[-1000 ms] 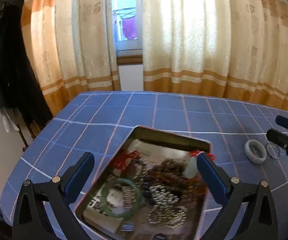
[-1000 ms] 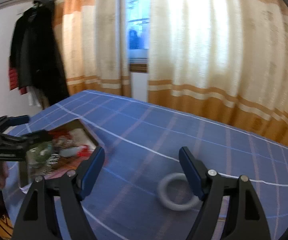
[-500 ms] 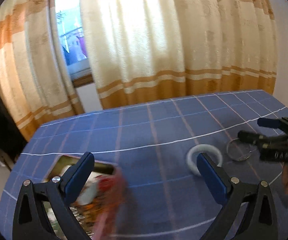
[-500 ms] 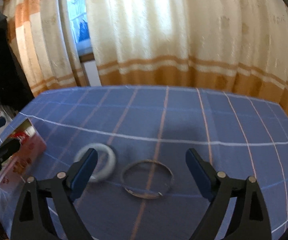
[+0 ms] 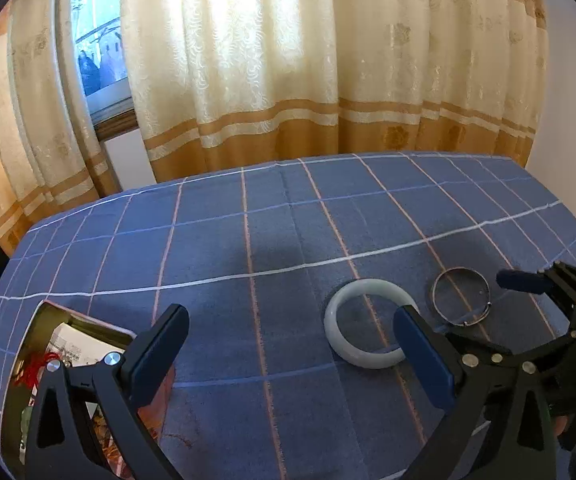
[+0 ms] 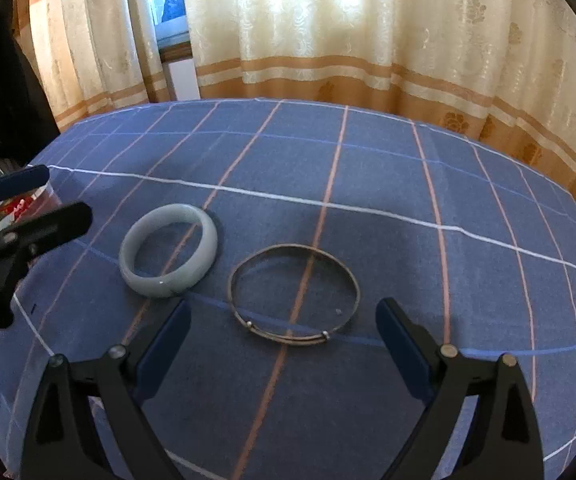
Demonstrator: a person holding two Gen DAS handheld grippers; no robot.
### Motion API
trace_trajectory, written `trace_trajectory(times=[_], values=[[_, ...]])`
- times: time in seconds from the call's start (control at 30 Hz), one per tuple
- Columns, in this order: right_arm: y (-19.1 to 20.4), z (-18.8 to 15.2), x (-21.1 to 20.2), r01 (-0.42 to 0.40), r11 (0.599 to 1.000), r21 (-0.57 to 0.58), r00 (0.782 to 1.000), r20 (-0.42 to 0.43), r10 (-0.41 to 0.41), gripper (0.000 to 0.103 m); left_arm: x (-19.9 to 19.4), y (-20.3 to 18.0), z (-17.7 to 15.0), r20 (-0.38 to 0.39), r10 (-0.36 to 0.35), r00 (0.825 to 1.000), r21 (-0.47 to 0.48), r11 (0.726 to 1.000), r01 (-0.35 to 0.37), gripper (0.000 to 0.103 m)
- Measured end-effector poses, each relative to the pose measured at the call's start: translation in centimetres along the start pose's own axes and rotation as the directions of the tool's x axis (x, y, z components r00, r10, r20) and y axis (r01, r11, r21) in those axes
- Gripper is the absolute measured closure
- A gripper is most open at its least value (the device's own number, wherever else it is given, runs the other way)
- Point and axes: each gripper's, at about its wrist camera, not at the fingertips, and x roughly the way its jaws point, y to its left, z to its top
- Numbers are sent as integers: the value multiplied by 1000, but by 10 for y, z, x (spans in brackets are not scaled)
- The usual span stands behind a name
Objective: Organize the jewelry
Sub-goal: 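Grasp the white jade bangle with the left tool while the right tool approaches the silver bangle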
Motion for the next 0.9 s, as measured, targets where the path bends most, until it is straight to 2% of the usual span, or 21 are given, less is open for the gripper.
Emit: trace_trajectory(times=[0.1, 0.13, 0.17, 0.2, 0.37, 0.53, 0.7, 0.83, 0.9], values=[[-4, 1, 6, -11, 999, 30, 1000, -25, 12, 11, 8, -5, 1, -22, -9, 1000, 12, 1000, 9, 1], [-5, 1, 9, -3, 999, 35, 999, -41, 5, 16, 11, -6, 0, -26, -13, 1000, 15, 1000, 14, 1], [-4, 1, 7, 20, 1000, 24, 999, -38, -19, 26, 12, -7, 0, -29, -16, 999, 19, 1000, 17, 1], [-1, 1, 7, 41, 999, 4, 998, -41, -41, 29, 13, -8, 0, -30, -15, 999, 22, 1000, 15, 1], [-2, -3, 2, 63, 998, -9, 997, -36, -63, 30, 22, -17, 0, -45, -31, 999, 49, 998, 33, 1], [-22, -4, -5, 147, 988, 45, 989, -26, -146, 30, 34, -36, -1, -80, -65, 995, 93, 993, 72, 1], [-34, -1, -10, 153, 983, 98, 988, -24, -151, 30, 49, -53, 2, -111, -69, 991, 125, 989, 83, 1], [-38, 0, -13, 149, 982, 119, 989, -19, -148, 30, 60, -55, -1, -137, -41, 990, 139, 988, 60, 1], [-36, 0, -13, 147, 982, 116, 989, -19, -145, 30, 63, -51, -1, -144, -49, 988, 119, 991, 67, 1]])
